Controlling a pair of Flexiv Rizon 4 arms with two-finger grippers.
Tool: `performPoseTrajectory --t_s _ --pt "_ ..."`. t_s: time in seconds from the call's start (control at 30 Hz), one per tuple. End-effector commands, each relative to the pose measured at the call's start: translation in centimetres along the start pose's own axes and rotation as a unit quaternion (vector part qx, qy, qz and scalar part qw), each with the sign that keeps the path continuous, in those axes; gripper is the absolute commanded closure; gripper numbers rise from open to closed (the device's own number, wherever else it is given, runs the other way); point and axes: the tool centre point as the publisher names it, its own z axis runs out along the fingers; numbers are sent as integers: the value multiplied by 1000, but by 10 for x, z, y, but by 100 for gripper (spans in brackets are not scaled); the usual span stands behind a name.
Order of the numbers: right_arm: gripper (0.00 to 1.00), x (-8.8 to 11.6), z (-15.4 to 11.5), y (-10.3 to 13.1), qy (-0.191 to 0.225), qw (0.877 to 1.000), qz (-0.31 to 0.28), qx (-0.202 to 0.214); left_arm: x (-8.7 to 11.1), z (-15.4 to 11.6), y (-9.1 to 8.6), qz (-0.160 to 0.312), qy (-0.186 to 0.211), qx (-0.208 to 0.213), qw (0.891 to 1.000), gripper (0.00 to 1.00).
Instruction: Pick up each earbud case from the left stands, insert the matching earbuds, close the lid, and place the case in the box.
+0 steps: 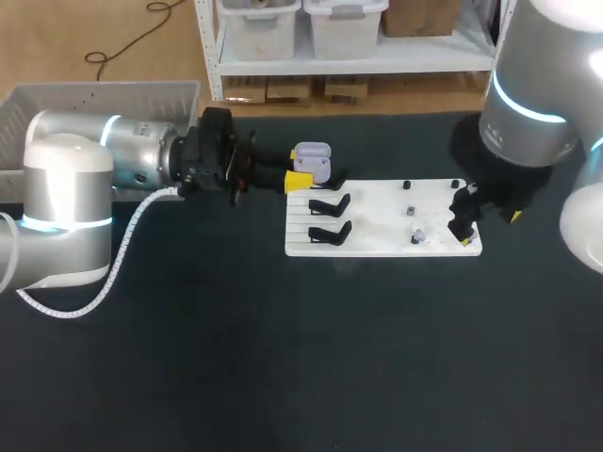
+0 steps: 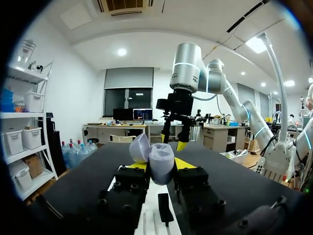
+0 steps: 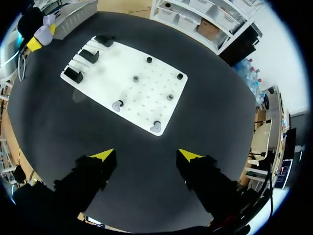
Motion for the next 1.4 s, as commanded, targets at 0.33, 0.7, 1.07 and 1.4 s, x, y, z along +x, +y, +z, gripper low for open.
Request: performPoseTrajectory --t_s 0.33,0.7,1.07,1.4 --pt "29 -11 32 -5 29 999 -12 33 1 0 -1 1 -1 -2 1000 100" --pt "53 -13 49 -6 14 998 -9 65 1 0 -1 1 -1 -2 1000 100" --pt "57 -13 55 -9 0 995 -5 101 1 0 -1 1 -1 -2 1000 100" --pt "65 -18 59 -13 -13 993 -2 113 1 0 -1 1 -1 -2 1000 100"
